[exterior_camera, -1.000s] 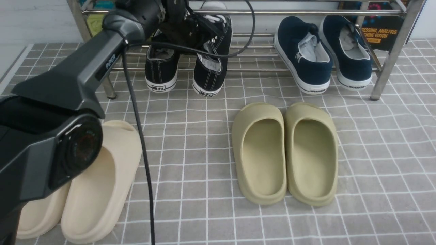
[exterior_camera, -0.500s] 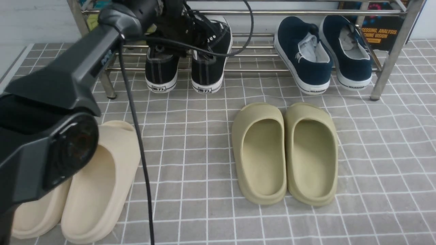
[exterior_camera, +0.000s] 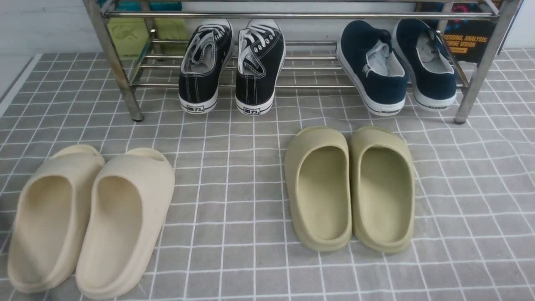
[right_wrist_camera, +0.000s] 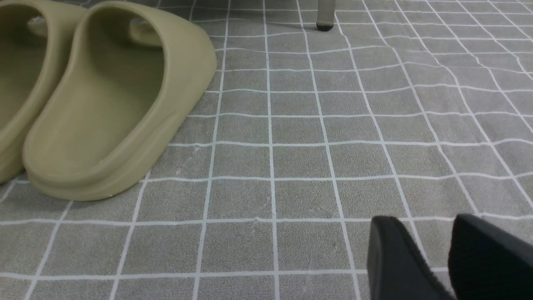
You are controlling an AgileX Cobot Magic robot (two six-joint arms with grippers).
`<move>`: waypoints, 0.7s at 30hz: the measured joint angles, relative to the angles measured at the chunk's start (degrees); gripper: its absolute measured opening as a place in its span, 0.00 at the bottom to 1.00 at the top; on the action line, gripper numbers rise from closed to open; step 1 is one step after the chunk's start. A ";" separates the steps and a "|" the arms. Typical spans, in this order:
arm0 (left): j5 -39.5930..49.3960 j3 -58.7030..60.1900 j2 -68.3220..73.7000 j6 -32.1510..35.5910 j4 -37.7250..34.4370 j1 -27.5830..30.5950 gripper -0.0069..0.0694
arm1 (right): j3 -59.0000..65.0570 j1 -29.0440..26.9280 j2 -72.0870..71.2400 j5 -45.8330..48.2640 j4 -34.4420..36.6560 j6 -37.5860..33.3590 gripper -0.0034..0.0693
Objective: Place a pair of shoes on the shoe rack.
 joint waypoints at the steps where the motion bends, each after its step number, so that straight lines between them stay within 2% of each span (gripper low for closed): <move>1: 0.00 3.57 -5.02 0.40 -0.07 0.00 0.07 | 0.00 0.00 0.00 0.00 0.00 0.00 0.38; 6: -2.15 17.43 -19.80 0.64 -0.56 0.00 0.07 | 0.00 0.00 0.00 0.00 0.00 0.00 0.38; 8: -7.53 29.43 -29.01 0.66 -1.24 0.00 0.07 | 0.00 0.00 0.00 0.00 0.00 0.00 0.38; 11: -20.08 48.64 -44.18 0.82 -1.43 0.00 0.07 | 0.00 0.00 0.00 0.00 -0.16 0.00 0.38; 12: -20.98 49.89 -45.10 0.82 -1.43 0.00 0.07 | 0.00 0.00 0.00 0.00 -0.16 0.00 0.38; 13: -29.45 61.43 -53.50 0.82 -1.43 0.00 0.07 | 0.00 0.00 0.00 0.00 -0.16 0.00 0.38; 18: -49.34 87.72 -74.81 0.82 -1.56 0.00 0.07 | 0.00 0.00 0.00 0.00 -0.16 0.00 0.38; 20: -51.93 93.11 -80.35 0.68 -1.65 0.00 0.07 | 0.00 0.00 0.00 0.00 -0.16 0.00 0.38; 21: -54.45 99.10 -87.54 -0.06 -1.88 0.00 0.07 | 0.00 0.00 0.00 0.00 -0.16 0.00 0.38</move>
